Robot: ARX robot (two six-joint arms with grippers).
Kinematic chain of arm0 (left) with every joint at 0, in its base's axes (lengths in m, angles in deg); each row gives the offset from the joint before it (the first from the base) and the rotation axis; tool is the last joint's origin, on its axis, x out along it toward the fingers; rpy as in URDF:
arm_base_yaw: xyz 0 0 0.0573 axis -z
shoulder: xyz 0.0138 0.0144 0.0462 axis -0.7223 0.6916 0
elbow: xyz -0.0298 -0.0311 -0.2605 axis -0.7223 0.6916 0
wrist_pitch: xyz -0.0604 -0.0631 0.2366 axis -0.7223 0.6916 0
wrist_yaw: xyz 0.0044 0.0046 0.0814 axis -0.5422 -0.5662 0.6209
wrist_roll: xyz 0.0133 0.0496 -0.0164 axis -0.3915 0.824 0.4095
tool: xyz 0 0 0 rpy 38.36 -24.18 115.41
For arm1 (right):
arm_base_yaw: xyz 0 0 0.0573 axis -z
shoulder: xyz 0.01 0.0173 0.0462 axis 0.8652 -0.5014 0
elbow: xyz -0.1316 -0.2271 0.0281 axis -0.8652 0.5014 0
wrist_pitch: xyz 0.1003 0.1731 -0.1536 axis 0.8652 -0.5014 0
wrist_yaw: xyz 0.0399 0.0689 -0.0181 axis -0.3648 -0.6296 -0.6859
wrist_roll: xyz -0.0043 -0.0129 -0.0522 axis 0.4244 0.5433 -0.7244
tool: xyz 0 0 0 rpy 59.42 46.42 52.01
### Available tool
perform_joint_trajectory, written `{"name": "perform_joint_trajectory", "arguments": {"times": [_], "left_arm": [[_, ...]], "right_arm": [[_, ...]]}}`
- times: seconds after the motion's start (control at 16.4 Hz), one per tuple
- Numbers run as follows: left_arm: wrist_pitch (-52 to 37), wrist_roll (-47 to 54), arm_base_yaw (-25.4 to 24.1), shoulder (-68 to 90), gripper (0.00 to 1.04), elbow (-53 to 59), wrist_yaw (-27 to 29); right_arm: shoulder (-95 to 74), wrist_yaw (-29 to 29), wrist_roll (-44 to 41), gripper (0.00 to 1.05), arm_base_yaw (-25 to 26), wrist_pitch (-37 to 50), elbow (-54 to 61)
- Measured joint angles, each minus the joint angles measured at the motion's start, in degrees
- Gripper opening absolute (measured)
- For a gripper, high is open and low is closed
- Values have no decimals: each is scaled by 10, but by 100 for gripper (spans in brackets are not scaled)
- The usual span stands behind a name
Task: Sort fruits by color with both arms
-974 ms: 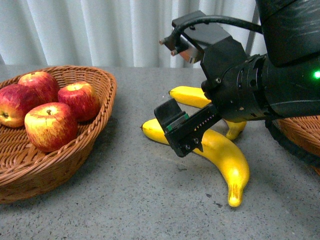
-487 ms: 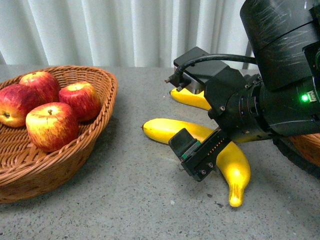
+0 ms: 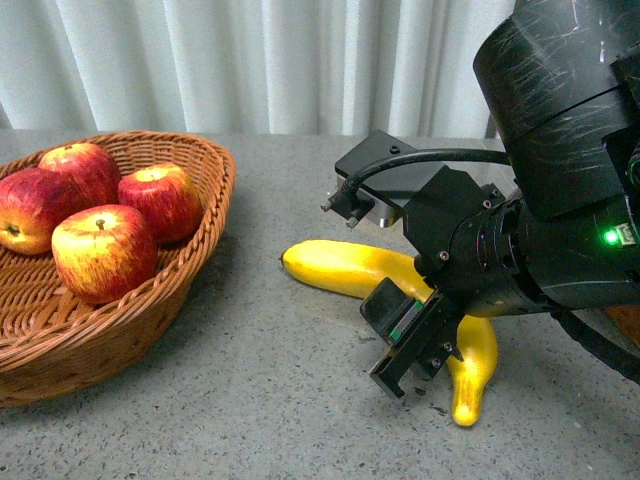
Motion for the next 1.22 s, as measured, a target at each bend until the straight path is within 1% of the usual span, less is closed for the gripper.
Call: {"name": "perform_joint_trajectory", "arguments": {"times": [0.06, 0.3, 0.37, 0.49, 0.61, 0.79, 0.85, 0.97, 1.04, 1.1, 1.22], "left_arm": [[0, 0, 0, 0, 98, 0, 0], [0, 0, 0, 0, 98, 0, 0], [0, 0, 0, 0, 98, 0, 0], [0, 0, 0, 0, 98, 0, 0], [0, 0, 0, 0, 98, 0, 0], [0, 0, 0, 0, 98, 0, 0], [0, 0, 0, 0, 98, 0, 0], [0, 0, 0, 0, 98, 0, 0], [0, 0, 0, 0, 98, 0, 0], [0, 0, 0, 0, 98, 0, 0], [0, 0, 0, 0, 98, 0, 0]], "right_arm": [[1, 0, 0, 53, 0, 1, 0], [7, -1, 2, 38, 2, 2, 0], [17, -6, 7, 36, 9, 1, 0], [71, -16, 22, 35, 40, 12, -2], [134, -21, 24, 35, 109, 24, -12], [150, -27, -7, 35, 242, 4, -16], [150, -40, -10, 35, 276, -18, -14], [150, -47, -39, 35, 330, -20, 10], [150, -53, -46, 36, 344, -34, 19], [150, -58, -49, 50, 349, -40, 28], [153, -62, -48, 72, 343, -40, 21]]}}
